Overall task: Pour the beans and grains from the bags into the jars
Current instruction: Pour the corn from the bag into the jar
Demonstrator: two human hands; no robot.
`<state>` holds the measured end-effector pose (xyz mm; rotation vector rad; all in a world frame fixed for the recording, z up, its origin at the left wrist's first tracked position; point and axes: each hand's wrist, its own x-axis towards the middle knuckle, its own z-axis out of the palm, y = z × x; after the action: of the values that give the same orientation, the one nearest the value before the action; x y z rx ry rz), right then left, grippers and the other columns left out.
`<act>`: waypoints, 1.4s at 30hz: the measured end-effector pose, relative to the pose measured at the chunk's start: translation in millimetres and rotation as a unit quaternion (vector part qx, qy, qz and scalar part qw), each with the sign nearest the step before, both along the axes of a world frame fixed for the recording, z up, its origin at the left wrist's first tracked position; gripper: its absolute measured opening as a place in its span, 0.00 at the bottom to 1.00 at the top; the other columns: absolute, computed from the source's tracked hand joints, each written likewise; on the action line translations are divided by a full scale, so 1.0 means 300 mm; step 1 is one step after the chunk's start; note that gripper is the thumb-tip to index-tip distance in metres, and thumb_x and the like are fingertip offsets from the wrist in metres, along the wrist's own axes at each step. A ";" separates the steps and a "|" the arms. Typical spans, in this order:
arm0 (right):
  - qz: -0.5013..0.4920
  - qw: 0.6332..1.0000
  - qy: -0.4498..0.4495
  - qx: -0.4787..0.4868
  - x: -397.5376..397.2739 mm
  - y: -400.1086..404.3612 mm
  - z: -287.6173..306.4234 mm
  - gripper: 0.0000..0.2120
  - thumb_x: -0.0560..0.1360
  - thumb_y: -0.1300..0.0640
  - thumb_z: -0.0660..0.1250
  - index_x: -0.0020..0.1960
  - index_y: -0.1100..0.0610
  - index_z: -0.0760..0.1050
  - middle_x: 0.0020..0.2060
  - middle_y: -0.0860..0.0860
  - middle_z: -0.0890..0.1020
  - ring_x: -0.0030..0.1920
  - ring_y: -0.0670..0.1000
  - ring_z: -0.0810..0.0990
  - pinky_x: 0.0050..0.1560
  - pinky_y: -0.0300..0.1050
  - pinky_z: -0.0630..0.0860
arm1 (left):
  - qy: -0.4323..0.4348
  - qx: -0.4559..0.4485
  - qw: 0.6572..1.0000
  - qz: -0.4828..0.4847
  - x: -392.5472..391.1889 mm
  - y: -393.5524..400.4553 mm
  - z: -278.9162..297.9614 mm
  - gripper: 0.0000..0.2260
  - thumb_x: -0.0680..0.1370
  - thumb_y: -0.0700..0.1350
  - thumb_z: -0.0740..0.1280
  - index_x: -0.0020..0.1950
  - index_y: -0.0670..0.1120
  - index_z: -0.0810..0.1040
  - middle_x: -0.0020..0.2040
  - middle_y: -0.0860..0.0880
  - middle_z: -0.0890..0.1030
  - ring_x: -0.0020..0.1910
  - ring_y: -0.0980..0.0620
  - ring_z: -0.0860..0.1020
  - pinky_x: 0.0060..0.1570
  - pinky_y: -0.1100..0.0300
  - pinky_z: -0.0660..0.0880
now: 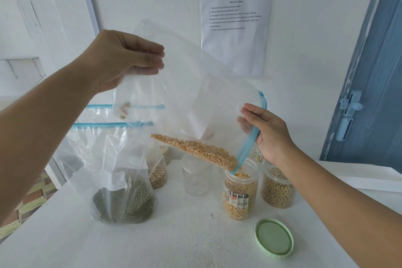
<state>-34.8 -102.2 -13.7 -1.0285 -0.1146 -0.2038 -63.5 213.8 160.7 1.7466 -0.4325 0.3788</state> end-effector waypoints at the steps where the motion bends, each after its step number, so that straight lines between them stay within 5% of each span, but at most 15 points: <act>1: -0.001 1.000 0.000 0.001 0.000 -0.002 0.000 0.10 0.75 0.67 0.73 0.54 0.58 0.85 0.51 0.55 0.88 0.51 0.56 0.88 0.51 0.44 0.84 | 0.000 0.000 1.000 -0.001 0.000 -0.001 0.001 0.12 0.70 0.32 0.77 0.53 0.39 0.86 0.48 0.42 0.88 0.50 0.43 0.87 0.54 0.54 0.84; 28: -0.002 1.000 -0.008 0.003 -0.019 -0.020 0.002 0.13 0.67 0.62 0.76 0.52 0.57 0.86 0.50 0.54 0.88 0.50 0.55 0.88 0.49 0.44 0.83 | 0.000 0.013 1.000 0.001 -0.008 -0.033 0.018 0.12 0.71 0.32 0.77 0.54 0.38 0.86 0.50 0.42 0.88 0.50 0.43 0.87 0.53 0.54 0.84; 42: -0.011 1.000 -0.002 0.002 -0.009 -0.035 -0.018 0.09 0.76 0.67 0.72 0.54 0.57 0.85 0.49 0.52 0.88 0.49 0.54 0.88 0.49 0.42 0.83 | 0.003 0.014 1.000 -0.004 0.006 -0.053 0.008 0.13 0.70 0.32 0.77 0.54 0.38 0.85 0.49 0.42 0.88 0.50 0.43 0.87 0.53 0.54 0.84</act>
<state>-37.6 -112.6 -19.0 -1.0253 -0.1068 -0.2253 -61.6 197.7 163.2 1.7715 -0.4417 0.3626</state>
